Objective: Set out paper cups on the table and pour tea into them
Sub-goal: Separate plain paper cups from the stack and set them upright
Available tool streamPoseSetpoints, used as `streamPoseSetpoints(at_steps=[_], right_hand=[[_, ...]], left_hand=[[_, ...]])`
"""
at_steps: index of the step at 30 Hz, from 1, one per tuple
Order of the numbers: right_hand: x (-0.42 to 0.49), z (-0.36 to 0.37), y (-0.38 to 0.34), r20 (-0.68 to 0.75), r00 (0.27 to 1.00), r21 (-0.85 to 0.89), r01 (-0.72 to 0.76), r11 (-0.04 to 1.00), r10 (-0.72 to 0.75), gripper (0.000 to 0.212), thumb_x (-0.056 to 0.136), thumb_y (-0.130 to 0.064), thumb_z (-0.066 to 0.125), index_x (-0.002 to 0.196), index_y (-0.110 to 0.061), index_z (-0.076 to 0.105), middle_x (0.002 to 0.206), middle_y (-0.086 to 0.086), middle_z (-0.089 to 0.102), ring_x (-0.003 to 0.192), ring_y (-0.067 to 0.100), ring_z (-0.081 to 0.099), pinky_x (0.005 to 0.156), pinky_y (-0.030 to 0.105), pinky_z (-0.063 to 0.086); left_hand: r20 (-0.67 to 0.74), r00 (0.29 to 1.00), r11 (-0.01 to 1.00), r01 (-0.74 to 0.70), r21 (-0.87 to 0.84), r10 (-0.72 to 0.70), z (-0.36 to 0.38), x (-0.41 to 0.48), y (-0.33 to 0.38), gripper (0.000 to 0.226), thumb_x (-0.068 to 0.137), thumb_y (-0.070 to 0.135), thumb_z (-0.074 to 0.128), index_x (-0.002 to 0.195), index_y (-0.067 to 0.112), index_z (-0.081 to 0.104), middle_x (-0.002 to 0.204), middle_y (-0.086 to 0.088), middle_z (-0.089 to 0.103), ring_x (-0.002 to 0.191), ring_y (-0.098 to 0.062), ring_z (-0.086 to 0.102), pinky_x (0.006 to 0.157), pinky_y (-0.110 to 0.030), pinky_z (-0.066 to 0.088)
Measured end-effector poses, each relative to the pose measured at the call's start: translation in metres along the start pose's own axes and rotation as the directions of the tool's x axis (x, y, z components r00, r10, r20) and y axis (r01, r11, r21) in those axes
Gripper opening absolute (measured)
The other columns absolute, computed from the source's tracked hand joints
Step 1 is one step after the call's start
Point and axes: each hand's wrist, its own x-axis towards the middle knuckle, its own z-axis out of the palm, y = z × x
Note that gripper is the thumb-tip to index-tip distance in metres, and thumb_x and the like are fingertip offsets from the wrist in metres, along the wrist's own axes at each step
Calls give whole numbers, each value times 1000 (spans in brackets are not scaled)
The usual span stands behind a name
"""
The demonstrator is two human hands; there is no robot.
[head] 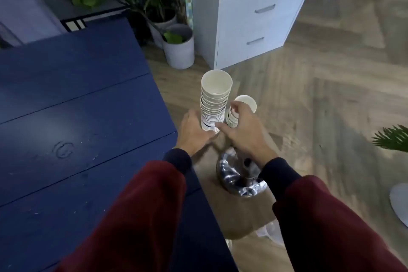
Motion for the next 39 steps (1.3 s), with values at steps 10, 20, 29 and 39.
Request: streamPoseSetpoints(at_steps=[10, 20, 29, 39], right_hand=[[41, 29, 9, -53, 998, 136, 23, 990, -16, 68, 70, -28, 90, 125, -13, 53, 112, -4, 67, 99, 13, 62, 78, 20, 43], [54, 47, 21, -25, 1000, 74, 6, 997, -4, 65, 66, -33, 89, 117, -15, 54, 106, -2, 66, 95, 18, 62, 77, 32, 49], [53, 15, -27, -23, 999, 87, 37, 996, -35, 60, 61, -51, 86, 107, -30, 54, 100, -12, 68, 92, 10, 66, 80, 45, 57], [13, 22, -98, 128, 984, 381, 64, 922, -121, 63, 64, -50, 86, 117, -23, 65, 108, -9, 75, 99, 7, 72, 93, 42, 58]], left_hand=[[29, 999, 986, -40, -162, 46, 25, 31, -4, 59, 66, 36, 84, 119, 32, 58, 106, 24, 66, 98, 18, 56, 76, -1, 40], [51, 999, 993, 23, -118, -17, 36, 41, -22, 45, 57, 51, 65, 92, 22, 69, 77, 20, 66, 79, 3, 62, 63, -5, 37], [15, 1000, 956, -1, -293, 5, 2, 22, -8, 49, 59, 26, 86, 102, 24, 64, 93, 9, 74, 87, -6, 70, 78, -40, 59], [-78, 994, 833, 20, -553, -76, -71, -81, -14, 72, 53, 38, 91, 110, 20, 50, 107, -2, 67, 93, -13, 70, 77, -36, 60]])
